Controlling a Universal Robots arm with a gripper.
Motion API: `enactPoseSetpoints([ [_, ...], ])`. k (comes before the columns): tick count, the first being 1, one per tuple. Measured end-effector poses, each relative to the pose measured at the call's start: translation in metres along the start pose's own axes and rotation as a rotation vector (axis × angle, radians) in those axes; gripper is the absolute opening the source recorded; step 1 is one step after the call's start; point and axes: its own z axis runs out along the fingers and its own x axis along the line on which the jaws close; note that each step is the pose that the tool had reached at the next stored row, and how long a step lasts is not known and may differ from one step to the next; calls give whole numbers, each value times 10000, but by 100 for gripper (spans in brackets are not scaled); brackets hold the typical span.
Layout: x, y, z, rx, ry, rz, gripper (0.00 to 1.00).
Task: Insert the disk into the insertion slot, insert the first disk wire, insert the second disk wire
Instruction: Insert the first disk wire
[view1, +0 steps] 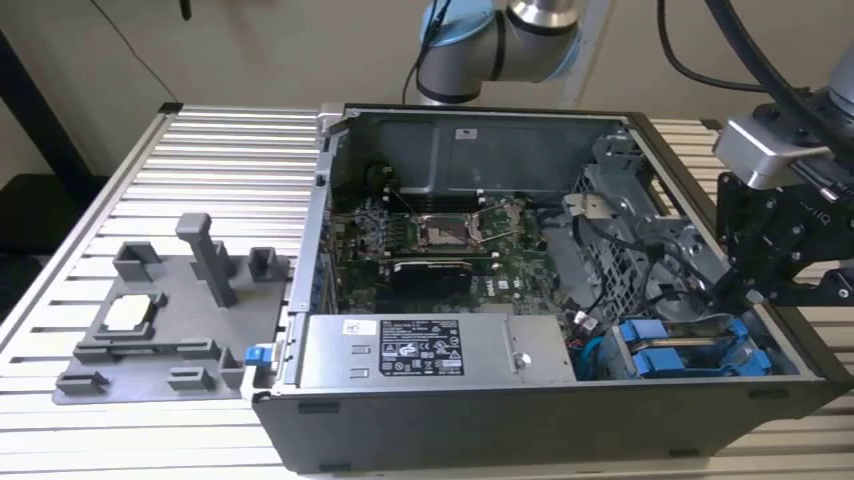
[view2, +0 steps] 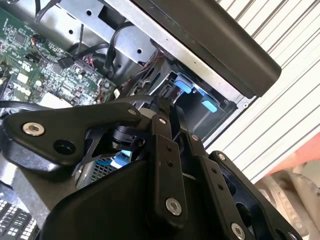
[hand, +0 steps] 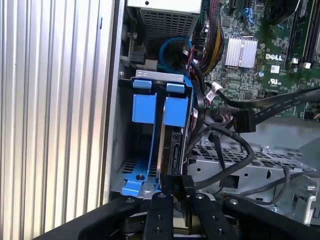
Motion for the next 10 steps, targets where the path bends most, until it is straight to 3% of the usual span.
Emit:
enactPoseSetpoints([
  [10,16,63,20,58,1,55,19],
])
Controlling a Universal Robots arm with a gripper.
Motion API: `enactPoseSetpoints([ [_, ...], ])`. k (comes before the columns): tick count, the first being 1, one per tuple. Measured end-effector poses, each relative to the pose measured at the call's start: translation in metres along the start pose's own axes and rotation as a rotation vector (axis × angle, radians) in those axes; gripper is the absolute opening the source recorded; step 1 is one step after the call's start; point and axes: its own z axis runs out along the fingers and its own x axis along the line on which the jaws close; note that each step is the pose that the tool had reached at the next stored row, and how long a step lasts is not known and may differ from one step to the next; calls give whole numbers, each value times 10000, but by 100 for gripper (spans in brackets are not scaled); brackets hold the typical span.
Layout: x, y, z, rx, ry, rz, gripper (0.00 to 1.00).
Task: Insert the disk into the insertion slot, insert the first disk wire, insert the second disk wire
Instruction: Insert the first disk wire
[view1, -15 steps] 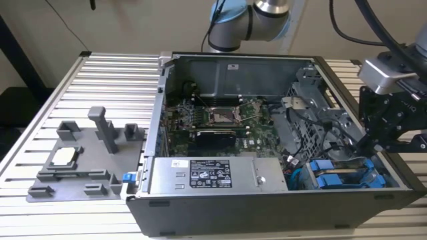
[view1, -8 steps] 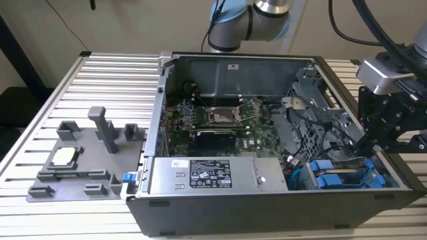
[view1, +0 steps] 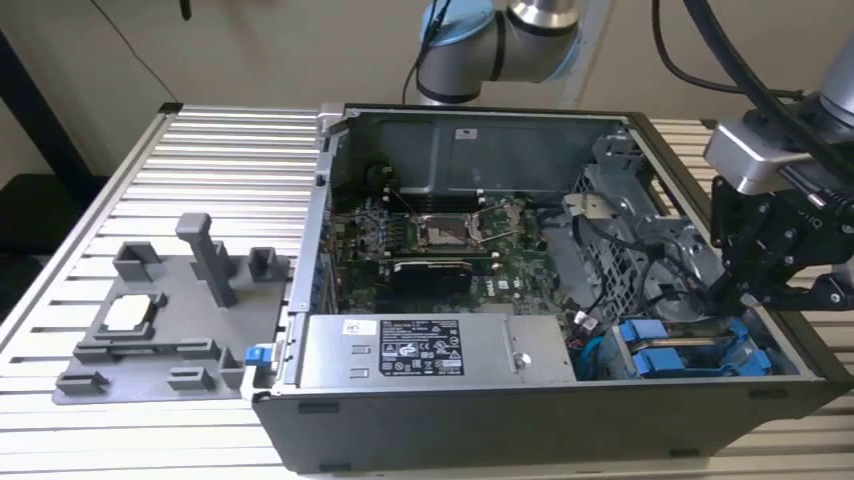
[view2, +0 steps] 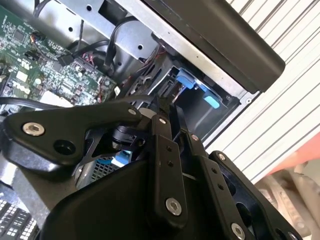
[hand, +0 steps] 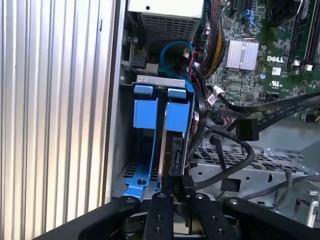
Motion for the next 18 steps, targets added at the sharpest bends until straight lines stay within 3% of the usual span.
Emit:
enactPoseSetpoints([
  [4,0,8,19,13,-9,152,19],
  [9,1,11,40,33,-222,387,19],
  [14,33,16,71,36,-250,531,19],
  [18,38,17,95,72,-404,630,19],
])
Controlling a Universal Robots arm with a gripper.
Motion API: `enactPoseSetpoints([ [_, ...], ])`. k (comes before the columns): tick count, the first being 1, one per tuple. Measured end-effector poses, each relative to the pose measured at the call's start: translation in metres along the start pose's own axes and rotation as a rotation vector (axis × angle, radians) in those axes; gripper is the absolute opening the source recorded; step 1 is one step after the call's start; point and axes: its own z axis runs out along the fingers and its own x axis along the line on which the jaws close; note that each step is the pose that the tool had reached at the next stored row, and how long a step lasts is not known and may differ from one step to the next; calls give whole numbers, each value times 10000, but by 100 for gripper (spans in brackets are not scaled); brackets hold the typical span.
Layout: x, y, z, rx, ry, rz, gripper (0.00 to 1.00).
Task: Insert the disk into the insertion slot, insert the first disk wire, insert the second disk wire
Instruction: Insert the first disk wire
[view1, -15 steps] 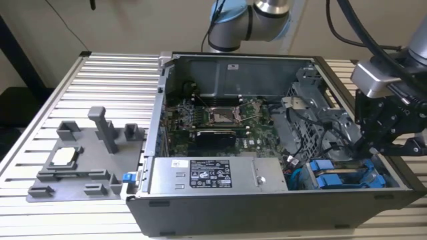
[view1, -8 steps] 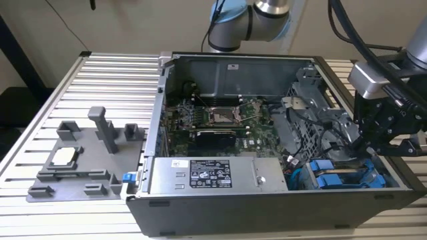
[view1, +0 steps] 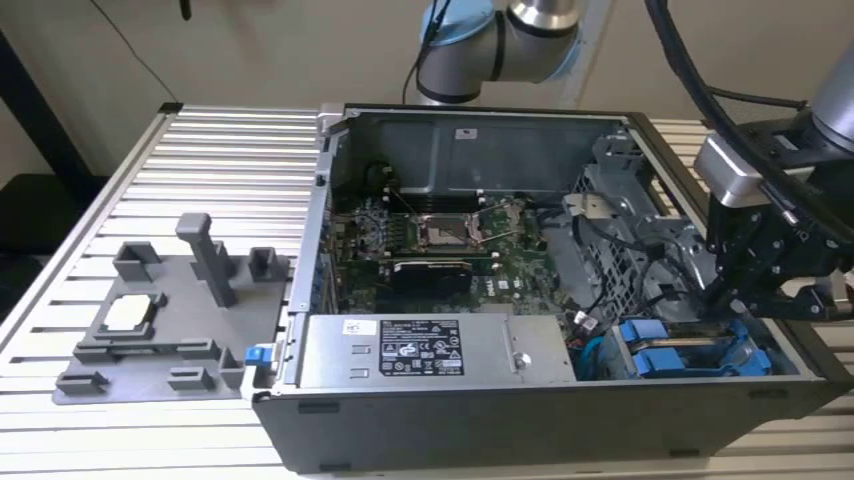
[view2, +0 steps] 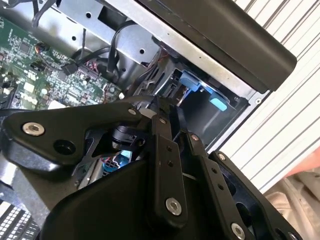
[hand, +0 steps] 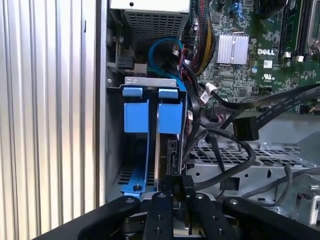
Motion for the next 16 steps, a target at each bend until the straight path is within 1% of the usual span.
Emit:
enactPoseSetpoints([
  [2,2,1,10,5,-35,18,19],
  [5,5,-1,19,6,-39,24,19],
  [9,11,-20,39,7,-63,25,19],
  [16,12,-23,73,9,-61,89,19],
])
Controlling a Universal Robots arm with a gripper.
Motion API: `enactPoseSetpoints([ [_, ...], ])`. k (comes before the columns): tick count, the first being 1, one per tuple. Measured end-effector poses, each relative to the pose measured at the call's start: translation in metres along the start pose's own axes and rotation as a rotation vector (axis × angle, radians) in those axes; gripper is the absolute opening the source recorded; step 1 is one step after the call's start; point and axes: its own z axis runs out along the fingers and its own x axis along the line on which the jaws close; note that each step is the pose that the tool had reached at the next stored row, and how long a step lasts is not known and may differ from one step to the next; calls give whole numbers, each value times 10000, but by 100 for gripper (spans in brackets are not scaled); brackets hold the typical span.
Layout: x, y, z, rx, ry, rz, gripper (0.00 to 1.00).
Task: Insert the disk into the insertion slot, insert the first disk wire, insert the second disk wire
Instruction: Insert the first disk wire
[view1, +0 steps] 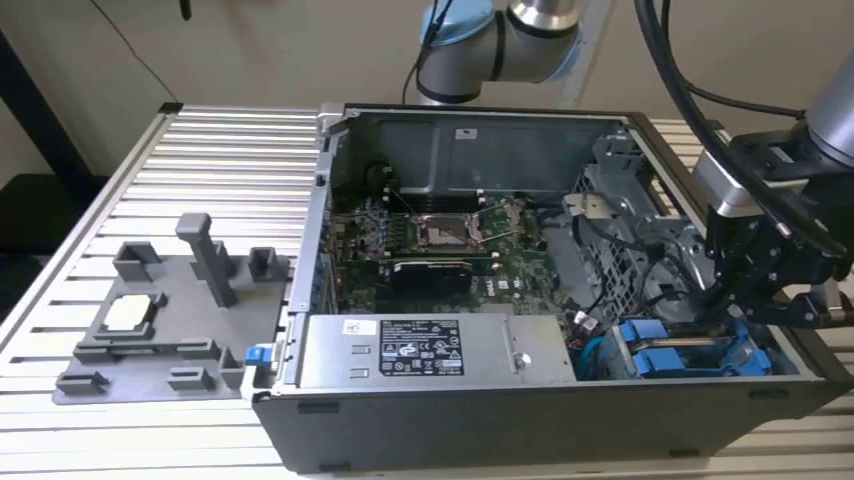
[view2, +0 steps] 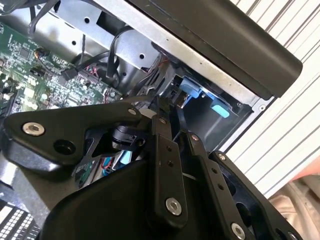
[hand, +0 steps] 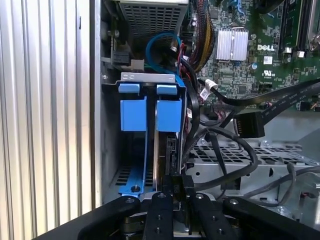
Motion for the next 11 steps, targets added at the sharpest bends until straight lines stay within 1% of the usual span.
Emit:
enactPoseSetpoints([
  [4,0,-1,16,3,3,63,19],
  [11,1,-7,34,12,17,308,19],
])
